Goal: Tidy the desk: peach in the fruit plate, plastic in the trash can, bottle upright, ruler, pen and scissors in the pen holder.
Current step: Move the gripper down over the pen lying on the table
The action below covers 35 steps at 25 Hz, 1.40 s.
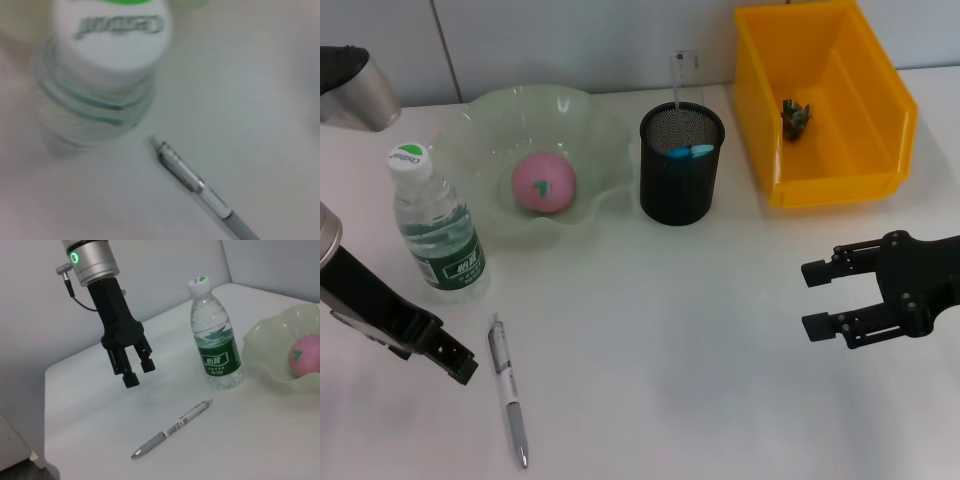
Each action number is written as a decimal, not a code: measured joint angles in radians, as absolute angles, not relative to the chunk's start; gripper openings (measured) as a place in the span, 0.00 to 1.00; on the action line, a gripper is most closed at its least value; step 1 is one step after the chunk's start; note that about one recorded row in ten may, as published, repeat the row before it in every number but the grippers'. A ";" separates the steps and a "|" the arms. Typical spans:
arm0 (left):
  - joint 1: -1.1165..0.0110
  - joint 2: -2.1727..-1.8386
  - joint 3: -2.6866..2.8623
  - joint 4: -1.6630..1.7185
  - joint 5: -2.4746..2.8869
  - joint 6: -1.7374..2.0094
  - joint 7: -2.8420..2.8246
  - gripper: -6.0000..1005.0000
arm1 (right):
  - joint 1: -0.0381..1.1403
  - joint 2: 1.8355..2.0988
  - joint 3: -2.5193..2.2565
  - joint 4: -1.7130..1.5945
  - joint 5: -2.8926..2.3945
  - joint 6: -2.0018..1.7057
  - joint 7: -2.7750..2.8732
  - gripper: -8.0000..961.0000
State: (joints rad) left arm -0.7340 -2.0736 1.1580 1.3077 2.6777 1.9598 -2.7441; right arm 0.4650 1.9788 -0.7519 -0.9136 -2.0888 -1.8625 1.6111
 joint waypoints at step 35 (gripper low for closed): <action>-0.789 -2.080 1.305 1.070 2.534 1.754 -2.882 0.79 | 0.454 1.977 -0.614 -0.954 -2.084 -1.874 1.568 0.77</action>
